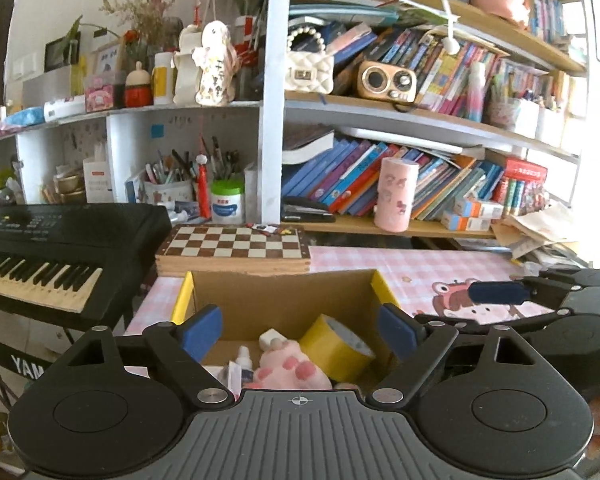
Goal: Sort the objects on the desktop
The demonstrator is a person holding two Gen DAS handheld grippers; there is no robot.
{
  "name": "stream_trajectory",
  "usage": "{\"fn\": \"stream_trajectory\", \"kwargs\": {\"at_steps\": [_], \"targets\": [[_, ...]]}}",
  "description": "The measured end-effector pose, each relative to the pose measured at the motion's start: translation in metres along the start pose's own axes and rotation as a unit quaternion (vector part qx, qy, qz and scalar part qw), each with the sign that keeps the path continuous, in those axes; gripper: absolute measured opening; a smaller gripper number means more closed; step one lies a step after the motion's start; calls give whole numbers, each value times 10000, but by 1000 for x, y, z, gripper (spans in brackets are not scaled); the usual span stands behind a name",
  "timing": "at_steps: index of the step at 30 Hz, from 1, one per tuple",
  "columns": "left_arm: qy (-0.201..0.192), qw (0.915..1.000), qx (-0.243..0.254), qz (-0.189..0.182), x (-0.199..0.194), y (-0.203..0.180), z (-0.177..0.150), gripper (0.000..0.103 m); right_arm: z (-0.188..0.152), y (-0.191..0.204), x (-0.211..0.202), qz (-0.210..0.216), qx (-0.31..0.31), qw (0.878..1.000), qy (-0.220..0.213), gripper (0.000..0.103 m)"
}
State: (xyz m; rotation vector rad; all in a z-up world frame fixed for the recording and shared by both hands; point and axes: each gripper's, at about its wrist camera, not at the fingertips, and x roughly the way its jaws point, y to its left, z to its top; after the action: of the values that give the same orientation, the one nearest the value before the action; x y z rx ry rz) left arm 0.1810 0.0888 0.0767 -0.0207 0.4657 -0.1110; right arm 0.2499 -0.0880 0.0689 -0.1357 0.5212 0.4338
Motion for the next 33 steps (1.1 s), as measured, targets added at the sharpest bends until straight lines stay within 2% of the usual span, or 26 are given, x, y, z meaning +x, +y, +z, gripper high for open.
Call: {"fn": "stream_trajectory", "kwargs": {"at_steps": [6, 14, 19, 33], "targets": [[-139, 9998, 135, -33, -33, -2, -13, 88, -21, 8, -38, -371, 236, 9990, -126, 71], [-264, 9996, -8, 111, -69, -9, -35, 93, -57, 19, -84, -764, 569, 9953, -178, 71], [-207, 9996, -33, 188, -86, -18, -56, 93, -79, 27, -108, -988, 662, 9927, -202, 74], [224, 9994, 52, 254, -118, -38, -114, 94, -138, 45, -149, -1386, 858, 9866, 114, 77]]}}
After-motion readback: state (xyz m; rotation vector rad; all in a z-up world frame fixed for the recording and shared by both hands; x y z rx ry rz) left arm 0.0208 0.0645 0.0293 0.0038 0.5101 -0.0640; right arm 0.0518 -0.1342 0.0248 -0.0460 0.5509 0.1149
